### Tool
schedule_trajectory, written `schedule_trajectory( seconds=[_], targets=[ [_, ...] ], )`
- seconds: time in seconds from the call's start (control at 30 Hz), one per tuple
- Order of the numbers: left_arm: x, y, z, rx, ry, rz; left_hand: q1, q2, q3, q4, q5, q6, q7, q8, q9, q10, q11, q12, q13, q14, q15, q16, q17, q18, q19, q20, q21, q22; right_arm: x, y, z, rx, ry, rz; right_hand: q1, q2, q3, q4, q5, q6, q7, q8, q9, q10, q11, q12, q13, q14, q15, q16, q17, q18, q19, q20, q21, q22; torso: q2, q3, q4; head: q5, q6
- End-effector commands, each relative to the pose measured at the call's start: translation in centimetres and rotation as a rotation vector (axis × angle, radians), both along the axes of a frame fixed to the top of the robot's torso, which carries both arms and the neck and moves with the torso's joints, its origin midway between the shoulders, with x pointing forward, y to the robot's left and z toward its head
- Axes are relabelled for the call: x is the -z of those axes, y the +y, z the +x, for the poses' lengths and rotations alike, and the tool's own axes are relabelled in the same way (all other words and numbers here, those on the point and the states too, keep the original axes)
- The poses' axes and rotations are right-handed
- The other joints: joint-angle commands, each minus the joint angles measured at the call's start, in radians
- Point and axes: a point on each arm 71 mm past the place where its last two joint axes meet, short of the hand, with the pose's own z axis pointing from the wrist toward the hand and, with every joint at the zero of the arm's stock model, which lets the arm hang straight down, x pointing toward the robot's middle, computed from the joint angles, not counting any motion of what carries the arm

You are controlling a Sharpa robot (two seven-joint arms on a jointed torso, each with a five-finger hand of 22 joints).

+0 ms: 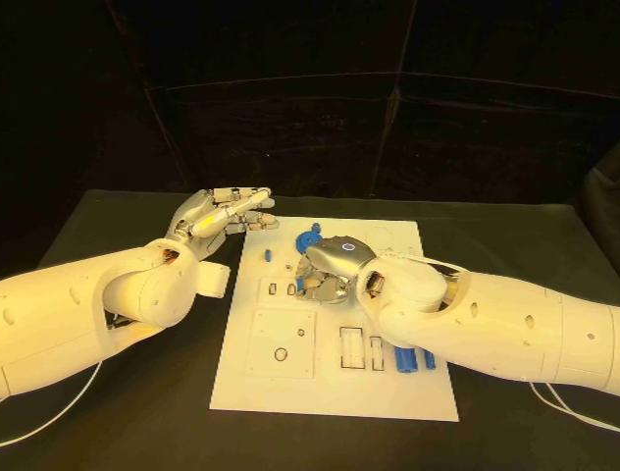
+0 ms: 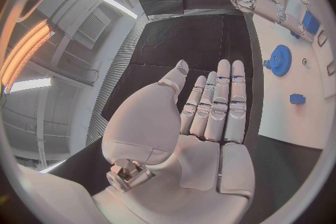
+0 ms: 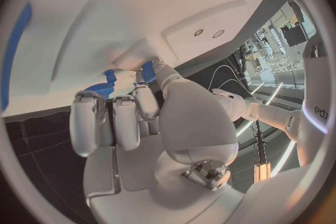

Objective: Assemble the parts on the task board

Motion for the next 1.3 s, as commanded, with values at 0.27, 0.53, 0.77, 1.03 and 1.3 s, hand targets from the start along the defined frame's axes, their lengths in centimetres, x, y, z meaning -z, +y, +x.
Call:
schedule_trajectory(
  seconds=[0.27, 0.53, 0.77, 1.03, 1.3],
  targets=[
    [-0.12, -0.09, 0.0, 0.013, -0.001, -0.008, -0.009, 0.002, -0.002, -0.003, -0.002, 0.008, 0.002, -0.003, 0.001, 0.005, -0.002, 0.0, -0.001, 0.006, 0.003, -0.007, 0.001, 0.013, 0.008, -0.001, -0.004, -0.002, 0.61, 0.04, -0.2, -0.008, 0.012, -0.067, -0.01, -0.017, -0.005, -0.004, 0.002, 0.009, -0.001, -0.001, 0.001, -0.008, 0.003, -0.011, -0.005, 0.063, 0.007, -0.007, 0.064, 0.012, -0.007, 0.002, -0.006, 0.087, 0.0, -0.0006, 0.0, 0.002, -0.001],
    [-0.12, -0.04, 0.01, 0.011, -0.001, -0.007, -0.009, 0.002, -0.002, -0.003, -0.002, 0.008, 0.002, -0.003, 0.001, 0.005, -0.002, 0.0, -0.001, 0.006, 0.003, -0.007, 0.001, 0.013, 0.008, -0.001, -0.004, -0.002, 0.56, 0.01, -0.21, 0.001, 0.008, -0.064, -0.031, -0.04, -0.013, 0.0, 0.005, -0.005, 0.005, -0.011, -0.003, -0.023, 0.008, -0.037, -0.024, 0.061, 0.01, -0.014, 0.056, 0.014, -0.014, 0.005, -0.011, 0.079, 0.0, -0.0004, -0.0004, 0.001, -0.001],
    [-0.1, -0.07, 0.02, 0.013, 0.0, -0.007, -0.011, 0.003, -0.002, -0.003, -0.002, 0.008, 0.002, -0.003, 0.0, 0.005, -0.001, 0.0, -0.001, 0.006, 0.003, -0.008, 0.001, 0.013, 0.008, -0.001, -0.004, -0.002, 0.35, 0.05, -0.25, 0.012, -0.01, -0.034, -0.054, -0.057, -0.022, 0.009, 0.008, -0.02, 0.01, -0.02, -0.006, -0.032, 0.013, -0.051, -0.035, 0.061, 0.015, -0.015, 0.055, 0.015, -0.016, 0.009, -0.014, 0.075, 0.0, -0.0001, 0.0, 0.001, -0.002],
    [-0.04, 0.04, 0.14, 0.009, 0.003, -0.004, -0.011, 0.004, -0.002, -0.003, -0.002, 0.008, 0.002, -0.003, 0.0, 0.005, -0.001, 0.0, -0.001, 0.006, 0.003, -0.008, 0.002, 0.013, 0.008, -0.001, -0.005, -0.002, 0.19, 0.09, -0.28, 0.021, -0.023, -0.015, -0.083, -0.073, -0.038, 0.027, 0.012, -0.042, 0.016, -0.032, -0.01, -0.05, 0.019, -0.078, -0.057, 0.059, 0.02, -0.023, 0.046, 0.018, -0.024, 0.014, -0.02, 0.065, 0.0, 0.0002, 0.0004, 0.001, -0.002],
    [0.02, 0.05, 0.24, 0.007, 0.004, -0.002, -0.011, 0.004, -0.002, -0.003, -0.002, 0.008, 0.002, -0.003, 0.0, 0.005, -0.001, 0.0, -0.001, 0.006, 0.003, -0.008, 0.002, 0.013, 0.008, -0.001, -0.005, -0.002, -0.11, 0.04, -0.33, 0.035, -0.043, 0.019, -0.111, -0.092, -0.077, 0.059, 0.019, -0.077, 0.025, -0.048, -0.015, -0.066, 0.028, -0.098, -0.076, 0.057, 0.027, -0.029, 0.039, 0.02, -0.031, 0.02, -0.028, 0.055, 0.0, 0.0002, -0.0008, -0.001, -0.002]
  ],
)
